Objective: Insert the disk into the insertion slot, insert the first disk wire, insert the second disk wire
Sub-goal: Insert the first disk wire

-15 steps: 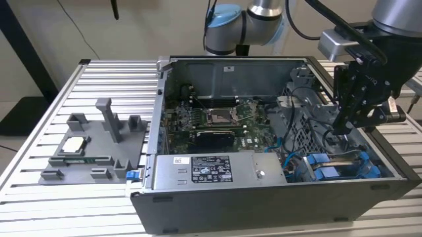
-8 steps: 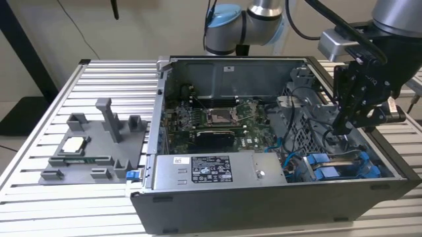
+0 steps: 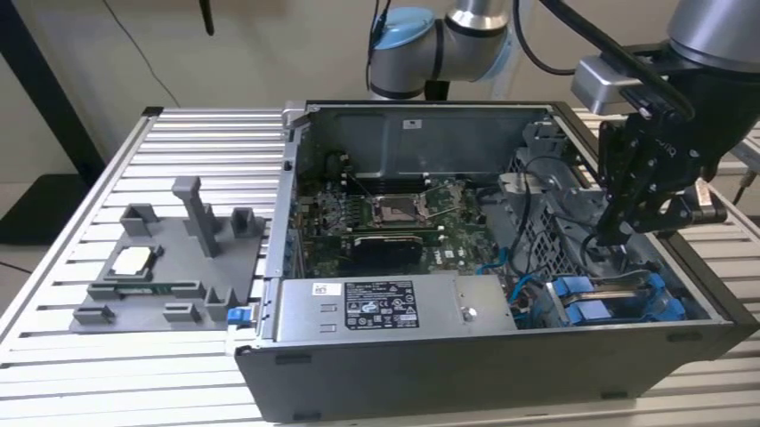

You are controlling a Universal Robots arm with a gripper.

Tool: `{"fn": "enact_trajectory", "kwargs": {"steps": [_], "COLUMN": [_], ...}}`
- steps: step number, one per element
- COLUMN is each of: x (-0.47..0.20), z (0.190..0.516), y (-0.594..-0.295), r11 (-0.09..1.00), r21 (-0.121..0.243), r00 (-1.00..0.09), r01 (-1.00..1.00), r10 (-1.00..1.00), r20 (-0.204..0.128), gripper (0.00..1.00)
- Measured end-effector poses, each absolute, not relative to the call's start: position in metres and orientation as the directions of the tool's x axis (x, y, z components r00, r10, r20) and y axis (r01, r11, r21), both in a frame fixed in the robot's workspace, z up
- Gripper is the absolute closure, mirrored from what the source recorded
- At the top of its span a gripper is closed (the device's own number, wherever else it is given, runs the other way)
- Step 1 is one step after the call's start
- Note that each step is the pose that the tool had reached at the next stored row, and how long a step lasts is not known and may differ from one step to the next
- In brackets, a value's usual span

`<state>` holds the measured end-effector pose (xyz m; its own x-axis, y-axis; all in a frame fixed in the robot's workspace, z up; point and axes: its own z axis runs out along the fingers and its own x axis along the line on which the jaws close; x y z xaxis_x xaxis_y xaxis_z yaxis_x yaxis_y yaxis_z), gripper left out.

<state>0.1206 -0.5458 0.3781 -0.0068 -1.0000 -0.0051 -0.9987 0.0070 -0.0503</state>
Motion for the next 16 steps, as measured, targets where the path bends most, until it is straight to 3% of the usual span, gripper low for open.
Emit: {"fn": "enact_trajectory", "kwargs": {"steps": [10,16], "x": [0.1211,0.1254], "z": [0.3754,0.3722], "y": [-0.5468,-0.5535], "r11": [0.007,0.007], "r21": [-0.049,-0.010], "r00": [-0.007,-0.007], "r01": [-0.999,-1.000], "r10": [-1.000,-1.000], "r20": [-0.005,-0.005], "gripper": [0.81,0.81]}}
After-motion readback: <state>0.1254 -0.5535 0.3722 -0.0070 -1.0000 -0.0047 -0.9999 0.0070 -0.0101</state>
